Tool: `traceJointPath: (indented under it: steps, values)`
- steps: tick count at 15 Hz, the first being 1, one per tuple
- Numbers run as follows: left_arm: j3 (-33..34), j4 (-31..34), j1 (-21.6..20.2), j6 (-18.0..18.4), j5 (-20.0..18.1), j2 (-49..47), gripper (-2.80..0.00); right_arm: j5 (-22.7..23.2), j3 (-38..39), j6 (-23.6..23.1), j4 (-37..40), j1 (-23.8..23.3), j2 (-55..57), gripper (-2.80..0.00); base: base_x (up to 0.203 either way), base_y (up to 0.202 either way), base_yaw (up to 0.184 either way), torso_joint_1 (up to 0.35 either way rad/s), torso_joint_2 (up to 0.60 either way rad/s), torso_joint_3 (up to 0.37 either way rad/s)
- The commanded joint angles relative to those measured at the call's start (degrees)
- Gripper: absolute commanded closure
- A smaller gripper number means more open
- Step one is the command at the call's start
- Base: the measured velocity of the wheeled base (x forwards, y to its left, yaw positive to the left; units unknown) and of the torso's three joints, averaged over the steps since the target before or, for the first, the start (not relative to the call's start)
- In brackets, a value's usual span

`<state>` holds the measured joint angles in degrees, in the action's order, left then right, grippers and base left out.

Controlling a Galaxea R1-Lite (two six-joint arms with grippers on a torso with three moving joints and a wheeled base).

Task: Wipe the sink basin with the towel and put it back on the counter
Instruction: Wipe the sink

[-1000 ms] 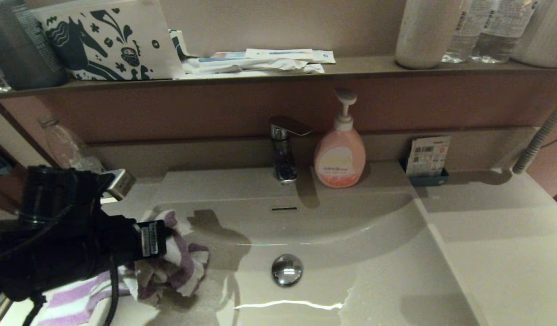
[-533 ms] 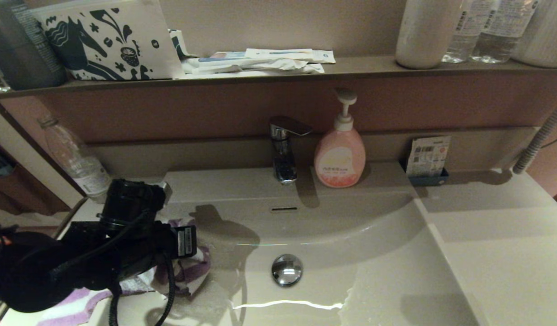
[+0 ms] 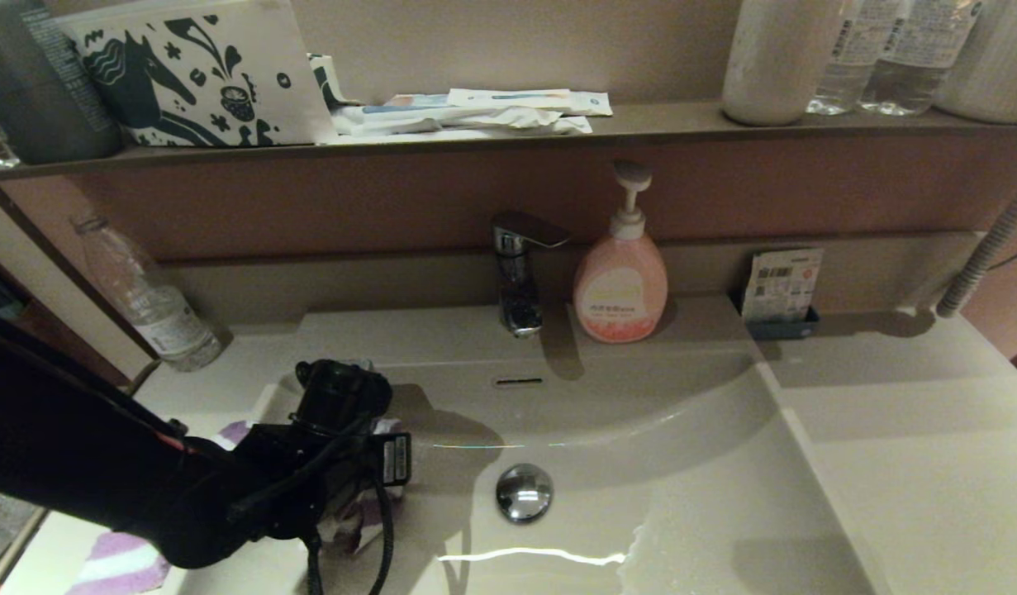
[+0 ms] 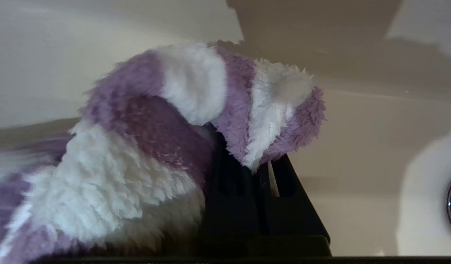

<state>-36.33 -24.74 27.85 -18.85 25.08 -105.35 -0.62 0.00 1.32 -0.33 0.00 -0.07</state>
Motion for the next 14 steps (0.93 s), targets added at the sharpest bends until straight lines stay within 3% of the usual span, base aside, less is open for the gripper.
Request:
traceJointPath:
  steps: [1,5,11,14]
  values:
    - [-1.59,-0.45,2.76,-0.88,0.34,-5.14,0.0,0.0,0.0,0.0,-0.03,0.0,0.07,0.0,0.0,0.0,0.0,0.0,0.0,0.0]
    - [-7.11,2.77,7.45,-5.47,1.58,-8.96,0.0,0.0,0.0,0.0,-0.03,0.0,0.07,0.0,0.0,0.0,0.0,0.0,0.0,0.0]
    - [-21.22,14.58,16.38,-16.24,3.4,-15.71,0.0,0.0,0.0,0.0,-0.03,0.0,0.07,0.0,0.0,0.0,0.0,0.0,0.0,0.0]
    - [-27.16,15.47,19.01,-16.59,3.54,-18.45,0.0,0.0,0.0,0.0,-0.03,0.0,0.07,0.0,0.0,0.0,0.0,0.0,0.0,0.0]
